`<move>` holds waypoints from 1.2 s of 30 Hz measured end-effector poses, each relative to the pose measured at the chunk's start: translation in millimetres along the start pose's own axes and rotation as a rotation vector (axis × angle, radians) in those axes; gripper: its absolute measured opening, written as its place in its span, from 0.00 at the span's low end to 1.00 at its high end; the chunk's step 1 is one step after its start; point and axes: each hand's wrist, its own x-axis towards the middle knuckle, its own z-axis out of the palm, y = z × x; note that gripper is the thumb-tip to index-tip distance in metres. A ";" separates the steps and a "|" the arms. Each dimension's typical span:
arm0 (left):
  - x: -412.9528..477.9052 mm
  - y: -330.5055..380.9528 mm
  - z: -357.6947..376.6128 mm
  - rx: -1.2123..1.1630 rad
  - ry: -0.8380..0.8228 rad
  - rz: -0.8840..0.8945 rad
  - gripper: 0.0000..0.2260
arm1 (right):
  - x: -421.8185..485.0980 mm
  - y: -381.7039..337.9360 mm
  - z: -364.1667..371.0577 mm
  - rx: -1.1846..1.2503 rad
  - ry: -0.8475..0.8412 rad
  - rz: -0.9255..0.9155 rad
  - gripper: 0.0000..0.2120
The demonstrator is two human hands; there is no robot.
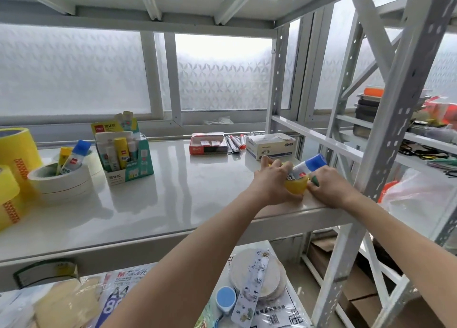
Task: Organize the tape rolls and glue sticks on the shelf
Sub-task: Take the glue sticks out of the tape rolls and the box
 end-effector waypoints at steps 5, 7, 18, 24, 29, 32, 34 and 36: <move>-0.9 -5.3 1.7 -0.100 0.015 0.066 0.31 | -5.6 -3.5 -11.2 0.048 -0.079 0.005 0.16; -3.8 -9.0 0.5 -0.170 0.027 0.123 0.29 | -6.7 -1.2 -12.7 0.137 -0.079 0.010 0.11; -13.9 -20.7 -2.2 -0.176 0.049 0.274 0.30 | 21.2 -16.0 -15.8 0.599 -0.244 0.045 0.05; -15.4 -17.7 -1.5 -0.207 0.064 0.237 0.27 | 34.0 -26.6 -9.8 0.797 -0.301 0.065 0.10; -16.5 -16.1 -3.1 -0.218 0.044 0.244 0.26 | 37.4 -29.9 -5.0 0.847 -0.337 0.069 0.14; -17.3 -17.4 -4.3 -0.217 0.026 0.249 0.25 | 36.5 -21.2 -7.5 0.881 -0.376 0.017 0.23; -17.3 -19.6 -4.0 -0.214 0.020 0.247 0.28 | 36.7 -17.5 -9.7 0.920 -0.425 0.021 0.37; -17.2 -20.1 -4.3 -0.207 0.005 0.242 0.31 | 38.4 -17.4 -11.5 0.908 -0.469 0.008 0.40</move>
